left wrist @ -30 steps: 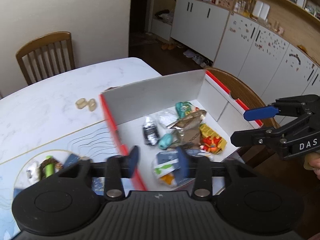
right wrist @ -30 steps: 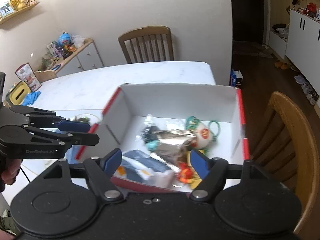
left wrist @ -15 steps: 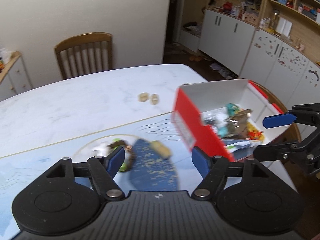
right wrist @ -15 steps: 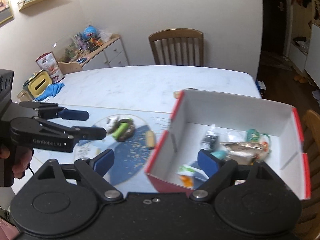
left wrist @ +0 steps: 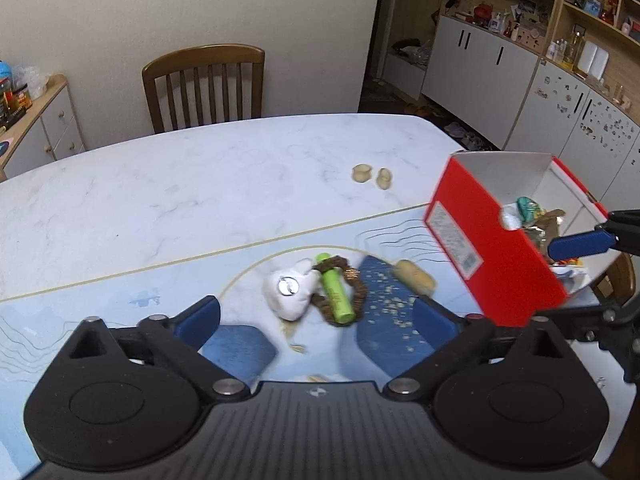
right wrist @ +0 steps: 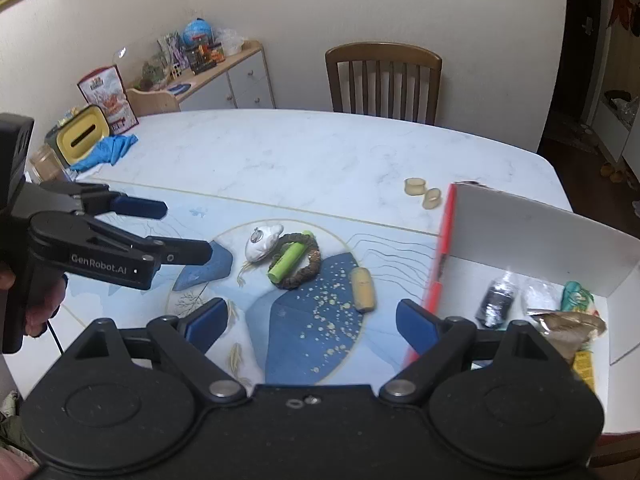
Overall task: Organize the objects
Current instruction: 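Withdraw both grippers from the box back over the mat, then grasp the white plush toy with the left gripper while the right grasps the cream cylinder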
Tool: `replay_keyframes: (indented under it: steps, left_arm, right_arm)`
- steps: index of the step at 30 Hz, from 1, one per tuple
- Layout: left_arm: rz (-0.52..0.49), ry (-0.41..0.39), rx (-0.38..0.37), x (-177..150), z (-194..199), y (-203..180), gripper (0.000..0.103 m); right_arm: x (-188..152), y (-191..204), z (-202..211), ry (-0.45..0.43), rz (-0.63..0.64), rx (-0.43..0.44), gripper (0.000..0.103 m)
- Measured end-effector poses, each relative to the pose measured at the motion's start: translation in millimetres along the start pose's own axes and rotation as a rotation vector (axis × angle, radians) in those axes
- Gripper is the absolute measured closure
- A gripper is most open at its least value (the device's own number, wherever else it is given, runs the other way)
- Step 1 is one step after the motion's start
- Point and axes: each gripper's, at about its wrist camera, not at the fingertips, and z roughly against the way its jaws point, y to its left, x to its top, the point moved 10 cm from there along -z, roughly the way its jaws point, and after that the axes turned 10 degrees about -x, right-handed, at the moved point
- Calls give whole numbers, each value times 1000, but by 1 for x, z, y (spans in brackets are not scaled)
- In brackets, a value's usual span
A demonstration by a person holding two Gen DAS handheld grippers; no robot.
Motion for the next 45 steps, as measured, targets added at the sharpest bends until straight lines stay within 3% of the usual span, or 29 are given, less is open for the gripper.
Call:
replay_keyframes:
  steps: [5, 14, 27, 36, 45]
  left_arm:
    - [3, 8, 13, -1, -19, 25, 0]
    - [-81, 15, 49, -4, -58, 49, 0]
    - [-128, 58, -44, -7, -95, 55, 0]
    - [-134, 77, -100, -4, -112, 60, 1]
    - [-135, 90, -149, -9, -120, 57, 29]
  right_arm:
    - [1, 12, -21, 25, 14, -42, 13]
    - [8, 16, -67, 80, 25, -124, 19]
    - [8, 7, -116, 167, 97, -198, 31]
    - [7, -6, -141, 218, 46, -226, 45]
    - [2, -20, -157, 247, -85, -229, 59]
